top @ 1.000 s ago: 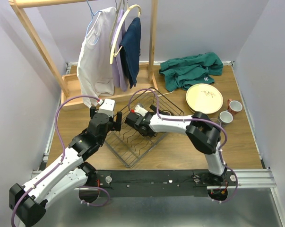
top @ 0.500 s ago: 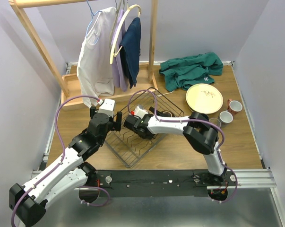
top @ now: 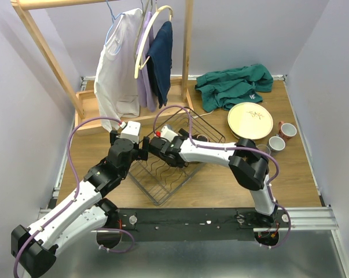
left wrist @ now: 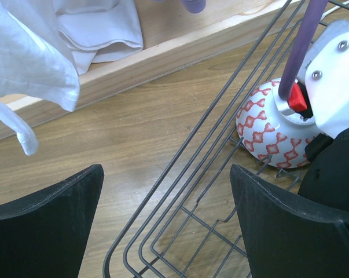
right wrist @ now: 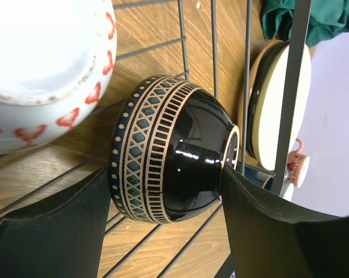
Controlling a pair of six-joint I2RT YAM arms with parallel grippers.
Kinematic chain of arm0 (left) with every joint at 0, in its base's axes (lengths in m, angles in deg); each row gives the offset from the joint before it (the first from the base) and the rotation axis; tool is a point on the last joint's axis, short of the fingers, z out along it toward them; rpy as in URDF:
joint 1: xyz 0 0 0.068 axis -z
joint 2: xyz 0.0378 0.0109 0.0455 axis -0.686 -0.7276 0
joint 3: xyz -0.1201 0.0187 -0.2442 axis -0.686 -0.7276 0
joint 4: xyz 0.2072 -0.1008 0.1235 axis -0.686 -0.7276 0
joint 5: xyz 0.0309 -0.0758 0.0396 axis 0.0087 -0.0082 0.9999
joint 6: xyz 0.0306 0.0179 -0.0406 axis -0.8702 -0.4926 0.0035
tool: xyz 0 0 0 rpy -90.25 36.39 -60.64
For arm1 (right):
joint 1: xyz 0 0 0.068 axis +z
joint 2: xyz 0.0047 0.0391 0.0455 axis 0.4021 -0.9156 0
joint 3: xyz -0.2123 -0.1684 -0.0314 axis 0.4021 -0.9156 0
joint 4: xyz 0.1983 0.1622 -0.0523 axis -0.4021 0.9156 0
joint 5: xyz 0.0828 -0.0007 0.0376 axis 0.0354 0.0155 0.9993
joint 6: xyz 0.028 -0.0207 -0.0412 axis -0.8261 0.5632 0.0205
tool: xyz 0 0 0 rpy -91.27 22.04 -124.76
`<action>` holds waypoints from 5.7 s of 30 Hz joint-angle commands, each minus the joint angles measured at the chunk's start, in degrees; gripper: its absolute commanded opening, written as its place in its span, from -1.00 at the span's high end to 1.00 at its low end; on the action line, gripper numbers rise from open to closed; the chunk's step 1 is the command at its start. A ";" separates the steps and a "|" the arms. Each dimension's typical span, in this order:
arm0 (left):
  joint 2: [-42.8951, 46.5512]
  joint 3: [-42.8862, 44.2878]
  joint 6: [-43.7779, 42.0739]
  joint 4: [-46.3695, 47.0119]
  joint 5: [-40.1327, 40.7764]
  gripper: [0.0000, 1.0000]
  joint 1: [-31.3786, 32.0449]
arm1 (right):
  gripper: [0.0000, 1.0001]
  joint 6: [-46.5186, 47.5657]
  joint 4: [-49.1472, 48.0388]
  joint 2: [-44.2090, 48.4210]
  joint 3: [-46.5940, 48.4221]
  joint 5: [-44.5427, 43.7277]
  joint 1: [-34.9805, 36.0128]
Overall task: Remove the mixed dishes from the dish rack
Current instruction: Pick up the bowl from the dish rack, then place the bowl at the center of the board.
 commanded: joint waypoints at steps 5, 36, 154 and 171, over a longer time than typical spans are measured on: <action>0.85 0.47 -0.22 1.18 1.47 -0.98 -0.30 | 0.06 -2.38 1.55 3.58 2.80 2.16 0.59; 3.67 -1.90 8.82 7.42 -14.87 -0.98 -0.30 | 0.20 -16.17 -18.30 35.03 -11.25 44.60 -18.74; -35.89 39.23 18.59 -17.88 7.97 1.00 13.68 | 0.45 -16.18 -14.26 30.48 -7.22 41.71 -18.84; -30.36 33.87 14.72 -15.25 3.85 -0.56 8.50 | 0.99 -20.48 -2.59 34.51 -8.18 41.18 -23.22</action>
